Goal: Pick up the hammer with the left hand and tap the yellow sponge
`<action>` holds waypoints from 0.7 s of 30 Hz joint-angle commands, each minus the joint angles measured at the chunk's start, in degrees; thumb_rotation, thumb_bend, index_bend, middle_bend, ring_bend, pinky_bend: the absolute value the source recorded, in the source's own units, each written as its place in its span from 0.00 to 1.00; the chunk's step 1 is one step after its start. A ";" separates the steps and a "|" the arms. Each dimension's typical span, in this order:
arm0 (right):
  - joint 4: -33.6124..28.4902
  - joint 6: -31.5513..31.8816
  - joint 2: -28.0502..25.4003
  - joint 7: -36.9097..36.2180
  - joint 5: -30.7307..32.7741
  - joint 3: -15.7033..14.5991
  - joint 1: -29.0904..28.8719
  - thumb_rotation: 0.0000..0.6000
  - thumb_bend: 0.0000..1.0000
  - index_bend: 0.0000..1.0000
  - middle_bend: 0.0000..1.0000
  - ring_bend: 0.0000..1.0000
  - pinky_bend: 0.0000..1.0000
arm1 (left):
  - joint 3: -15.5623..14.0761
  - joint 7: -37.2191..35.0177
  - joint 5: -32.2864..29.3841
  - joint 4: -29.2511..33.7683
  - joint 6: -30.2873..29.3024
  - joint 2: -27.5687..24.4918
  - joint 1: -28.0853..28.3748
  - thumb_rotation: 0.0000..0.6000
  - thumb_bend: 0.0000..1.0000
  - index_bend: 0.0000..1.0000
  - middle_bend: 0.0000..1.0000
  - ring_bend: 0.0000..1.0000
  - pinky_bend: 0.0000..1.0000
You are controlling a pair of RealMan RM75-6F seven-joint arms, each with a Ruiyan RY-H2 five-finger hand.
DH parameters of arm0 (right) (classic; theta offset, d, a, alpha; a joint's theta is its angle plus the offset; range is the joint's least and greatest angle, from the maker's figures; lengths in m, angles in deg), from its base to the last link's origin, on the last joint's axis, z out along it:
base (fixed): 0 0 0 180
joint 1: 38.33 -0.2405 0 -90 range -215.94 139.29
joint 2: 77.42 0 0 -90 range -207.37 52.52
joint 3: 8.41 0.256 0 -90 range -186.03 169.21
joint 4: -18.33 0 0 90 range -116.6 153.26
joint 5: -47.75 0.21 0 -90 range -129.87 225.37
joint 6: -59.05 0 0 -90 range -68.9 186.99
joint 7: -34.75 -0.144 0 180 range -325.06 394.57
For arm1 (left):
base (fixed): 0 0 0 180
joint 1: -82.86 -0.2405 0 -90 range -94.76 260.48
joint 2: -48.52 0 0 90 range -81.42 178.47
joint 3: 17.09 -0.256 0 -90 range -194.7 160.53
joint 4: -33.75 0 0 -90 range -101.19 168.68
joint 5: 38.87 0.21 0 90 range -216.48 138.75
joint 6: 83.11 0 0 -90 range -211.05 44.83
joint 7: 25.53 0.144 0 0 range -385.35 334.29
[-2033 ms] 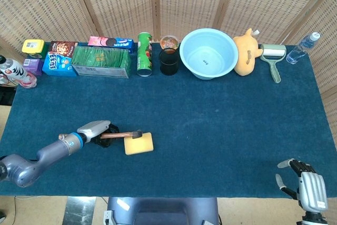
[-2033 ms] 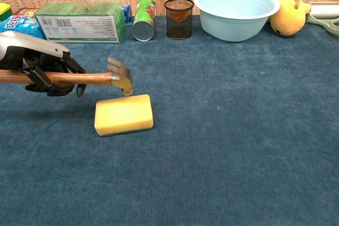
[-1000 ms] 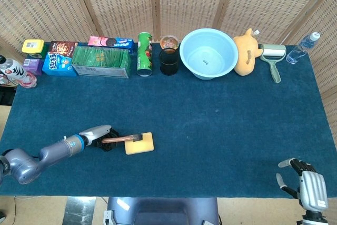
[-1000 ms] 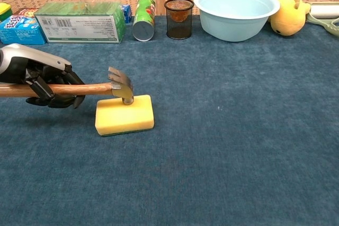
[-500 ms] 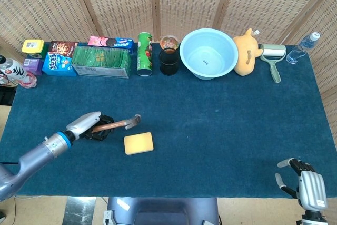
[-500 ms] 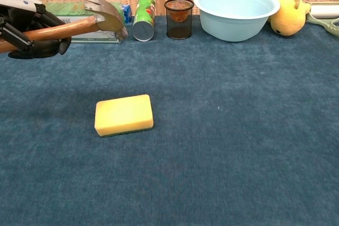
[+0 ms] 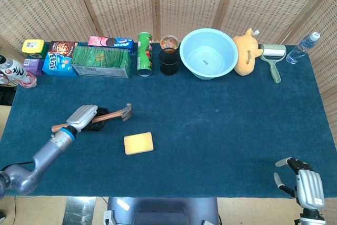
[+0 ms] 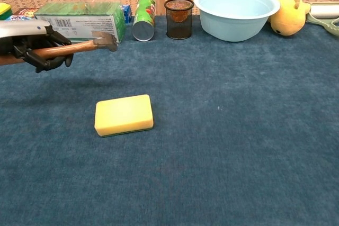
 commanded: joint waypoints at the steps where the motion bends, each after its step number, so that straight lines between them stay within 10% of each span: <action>1: -0.09 0.17 -0.13 0.05 0.14 0.04 0.14 1.00 0.37 0.47 0.46 0.43 0.37 | 0.15 4.82 -0.28 -8.53 -4.13 9.06 0.59 1.00 0.55 0.58 0.73 0.59 0.53; 7: -0.18 0.52 -0.39 -0.17 0.04 0.03 0.31 1.00 0.37 0.47 0.46 0.43 0.37 | -0.83 5.62 1.58 -12.47 -4.44 13.33 1.72 1.00 0.42 0.54 0.51 0.32 0.36; 11: -0.14 0.59 -0.47 -0.31 -0.02 0.09 0.28 1.00 0.37 0.47 0.46 0.43 0.37 | -1.53 7.33 2.99 -13.73 -6.45 13.93 1.42 1.00 0.25 0.28 0.27 0.12 0.16; 21: -0.10 -0.65 -0.47 -0.12 -0.26 0.33 -0.76 1.00 0.37 0.47 0.46 0.43 0.37 | -3.57 9.26 5.94 -7.72 -16.05 9.17 -3.55 1.00 0.16 0.07 0.14 0.03 0.12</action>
